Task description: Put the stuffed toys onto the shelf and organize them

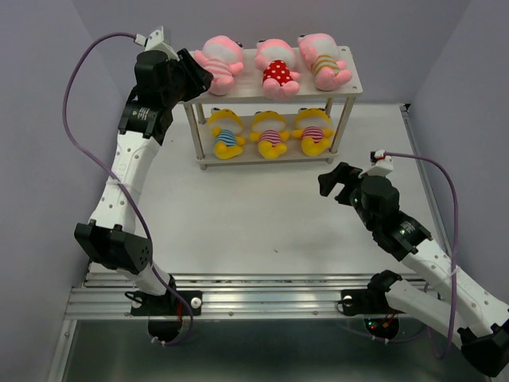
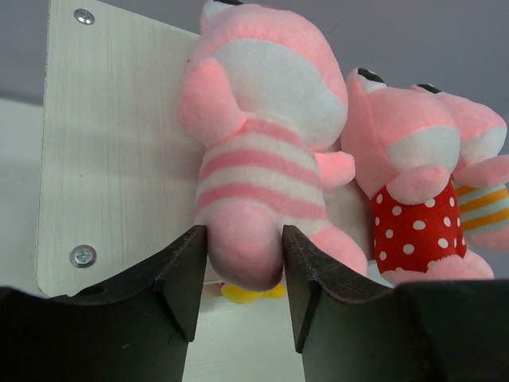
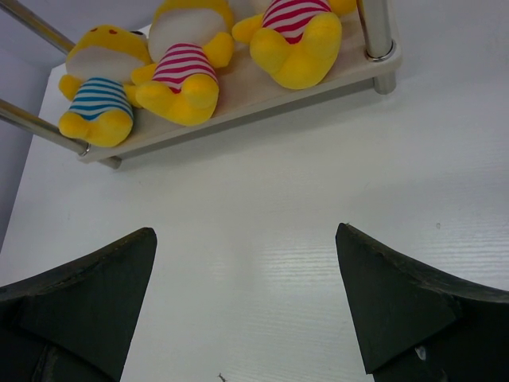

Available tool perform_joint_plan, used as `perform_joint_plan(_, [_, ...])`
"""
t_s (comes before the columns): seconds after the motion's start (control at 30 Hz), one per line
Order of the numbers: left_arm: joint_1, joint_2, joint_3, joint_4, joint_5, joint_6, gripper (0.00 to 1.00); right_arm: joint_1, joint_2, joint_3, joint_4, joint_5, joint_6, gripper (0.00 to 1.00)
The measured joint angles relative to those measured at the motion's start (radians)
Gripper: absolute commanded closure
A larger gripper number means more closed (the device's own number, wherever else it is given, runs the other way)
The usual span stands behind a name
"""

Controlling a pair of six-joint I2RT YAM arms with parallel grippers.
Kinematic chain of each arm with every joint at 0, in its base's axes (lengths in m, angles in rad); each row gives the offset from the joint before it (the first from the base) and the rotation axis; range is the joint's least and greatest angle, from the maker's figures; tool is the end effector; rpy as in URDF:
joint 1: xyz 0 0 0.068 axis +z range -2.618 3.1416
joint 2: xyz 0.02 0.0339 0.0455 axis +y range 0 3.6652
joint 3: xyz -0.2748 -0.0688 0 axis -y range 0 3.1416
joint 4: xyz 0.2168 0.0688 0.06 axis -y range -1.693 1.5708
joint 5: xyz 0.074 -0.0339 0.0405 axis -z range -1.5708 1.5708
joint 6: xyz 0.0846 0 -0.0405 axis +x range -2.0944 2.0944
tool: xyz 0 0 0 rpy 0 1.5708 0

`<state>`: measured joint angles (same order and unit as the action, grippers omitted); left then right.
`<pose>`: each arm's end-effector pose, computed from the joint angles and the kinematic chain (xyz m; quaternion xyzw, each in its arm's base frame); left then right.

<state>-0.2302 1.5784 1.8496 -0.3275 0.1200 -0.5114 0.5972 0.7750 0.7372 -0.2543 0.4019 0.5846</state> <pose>0.3605 -0.0949 0.4953 -0.0609 0.7240 -0.2891 0.6233 0.1741 0.0784 0.3138 0.1141 0.7871 0.1927 0.5748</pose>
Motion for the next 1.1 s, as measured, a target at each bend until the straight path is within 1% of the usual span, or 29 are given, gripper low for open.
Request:
perform_joint_plan(0.13, [-0.005, 0.005, 0.012, -0.002, 0.000, 0.013, 0.46, 0.000, 0.005, 0.000, 0.000, 0.000, 0.004, 0.00])
perform_joint_plan(0.17, [-0.006, 0.005, 0.012, -0.002, 0.001, 0.016, 0.48, 0.000, 0.005, 0.000, 0.000, 0.000, 0.005, 0.00])
perform_joint_plan(0.23, [-0.009, 0.006, 0.012, -0.003, 0.000, 0.024, 0.48, 0.000, 0.005, 0.000, 0.000, 0.001, 0.007, 0.00])
perform_joint_plan(0.3, [-0.011, 0.010, 0.018, -0.006, 0.000, 0.029, 0.52, 0.000, 0.005, 0.000, 0.000, 0.001, 0.009, 0.00])
perform_joint_plan(0.33, [-0.011, 0.011, 0.019, -0.006, 0.001, 0.033, 0.56, 0.000, 0.005, 0.000, 0.000, 0.002, 0.011, 0.00])
perform_joint_plan(0.43, [-0.011, 0.012, 0.020, -0.007, 0.000, 0.037, 0.60, 0.000, 0.005, 0.000, 0.000, 0.003, 0.012, 0.00])
perform_joint_plan(0.63, [-0.016, 0.012, 0.020, -0.006, -0.001, 0.039, 0.61, 0.000, 0.005, 0.000, 0.000, 0.003, 0.015, 0.00])
perform_joint_plan(0.7, [-0.019, 0.012, 0.019, -0.006, -0.002, 0.039, 0.63, 0.000, 0.005, 0.000, 0.000, 0.003, 0.014, 0.00])
perform_joint_plan(0.97, [-0.024, -0.027, -0.025, 0.002, -0.017, 0.030, 0.62, 0.000, 0.004, -0.001, 0.000, 0.003, 0.014, 0.00])
perform_joint_plan(1.03, [-0.024, -0.037, -0.030, 0.003, -0.019, 0.027, 0.59, 0.000, 0.003, -0.001, 0.000, 0.003, 0.014, 0.00])
perform_joint_plan(1.07, [-0.024, -0.041, -0.034, 0.003, -0.020, 0.025, 0.56, 0.000, 0.003, -0.001, 0.000, 0.003, 0.014, 0.00])
perform_joint_plan(1.1, [-0.024, -0.045, -0.037, 0.005, -0.021, 0.024, 0.56, 0.000, 0.003, -0.001, 0.000, 0.003, 0.014, 0.00])
